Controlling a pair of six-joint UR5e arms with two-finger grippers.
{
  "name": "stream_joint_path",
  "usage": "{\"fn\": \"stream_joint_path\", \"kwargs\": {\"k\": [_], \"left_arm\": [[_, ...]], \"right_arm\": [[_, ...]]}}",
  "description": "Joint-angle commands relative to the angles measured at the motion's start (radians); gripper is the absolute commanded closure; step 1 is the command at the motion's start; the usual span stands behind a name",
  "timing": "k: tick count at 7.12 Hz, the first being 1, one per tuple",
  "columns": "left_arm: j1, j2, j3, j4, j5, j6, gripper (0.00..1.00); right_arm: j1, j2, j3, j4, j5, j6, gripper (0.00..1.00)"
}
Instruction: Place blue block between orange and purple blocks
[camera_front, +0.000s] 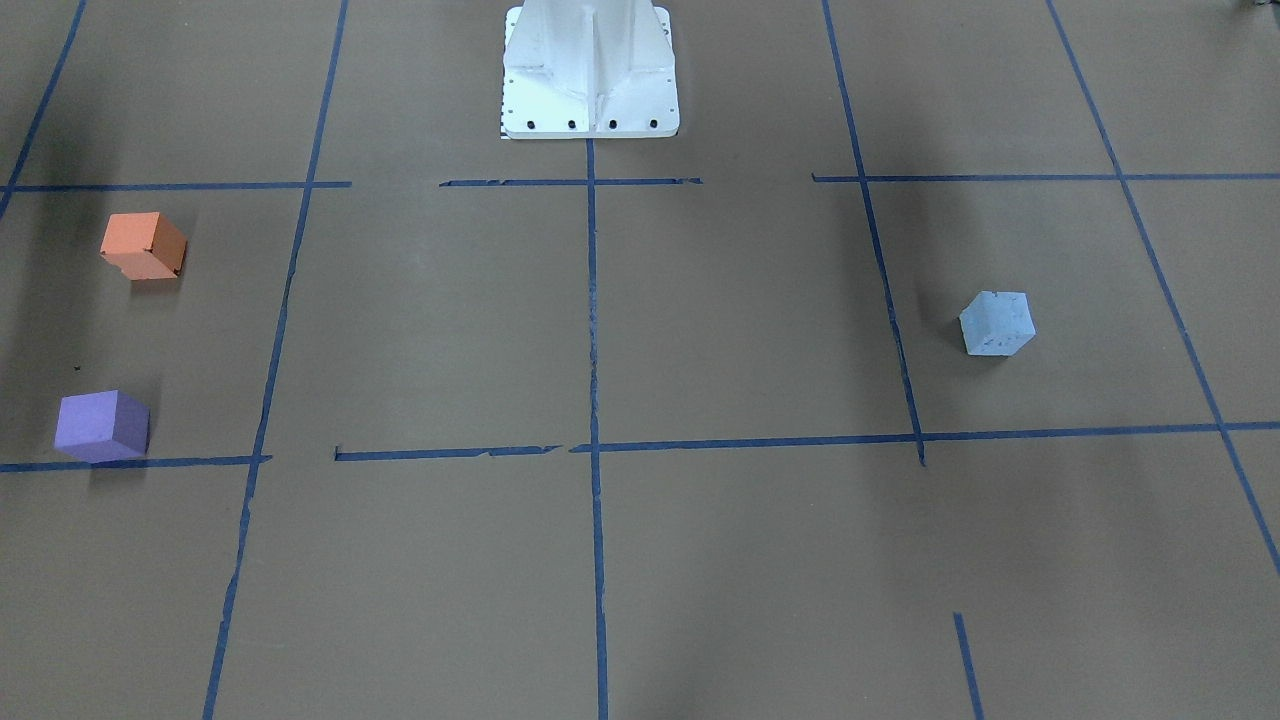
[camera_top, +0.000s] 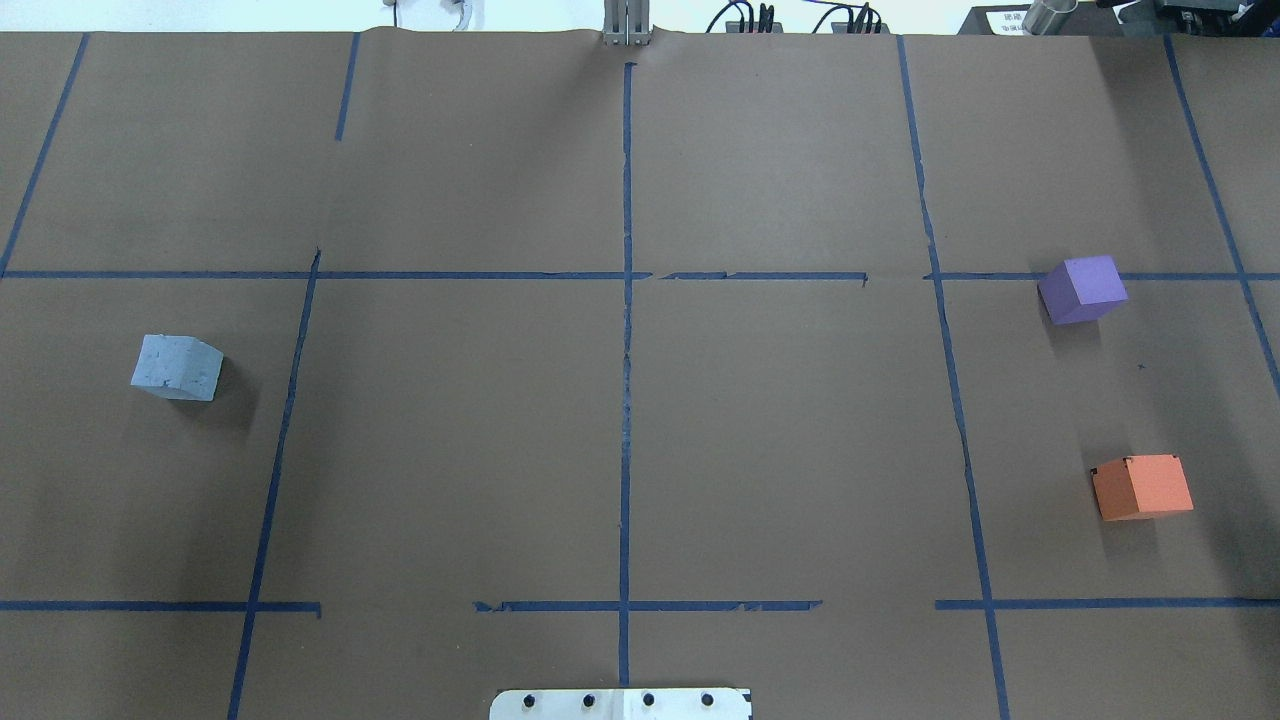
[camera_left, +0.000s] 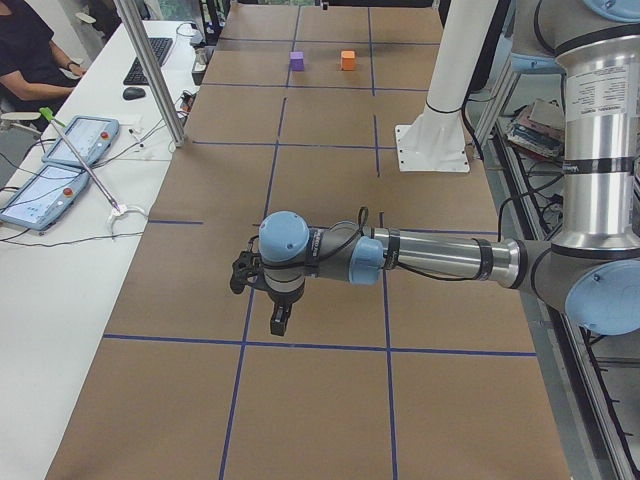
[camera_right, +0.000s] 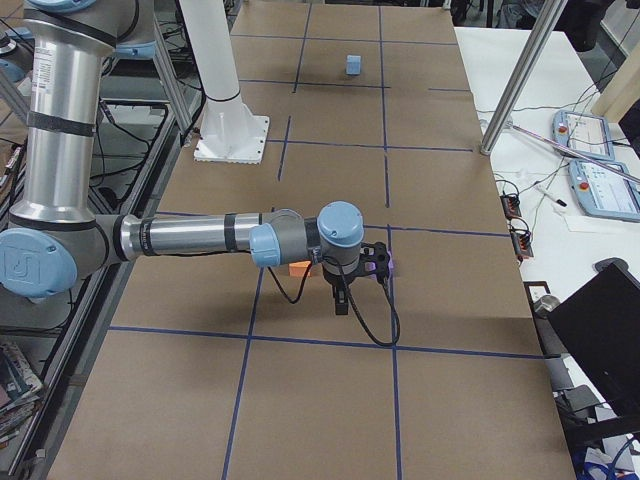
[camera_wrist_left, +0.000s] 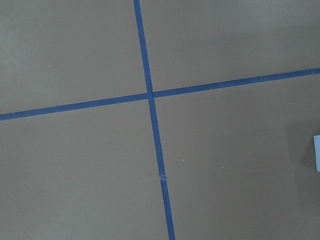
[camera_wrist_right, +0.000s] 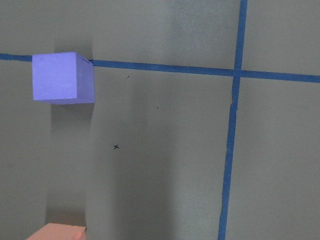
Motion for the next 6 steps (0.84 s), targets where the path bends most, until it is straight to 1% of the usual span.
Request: {"fn": "stream_joint_path", "kwargs": {"k": [1,4,5,6], "left_arm": [[0.000,0.000,0.000,0.000,0.000,-0.001,0.00],[0.003,0.000,0.000,0.000,-0.002,-0.005,0.00],[0.027,0.000,0.000,-0.002,-0.005,-0.008,0.00],[0.063,-0.005,-0.003,-0.009,-0.006,-0.103,0.00]], "right_arm": [[0.000,0.000,0.000,0.000,0.000,0.000,0.00],[-0.002,0.000,0.000,0.000,0.002,0.000,0.00],[-0.002,0.002,0.000,0.000,0.003,0.000,0.00],[-0.002,0.002,0.000,0.000,0.005,0.001,0.00]]}}
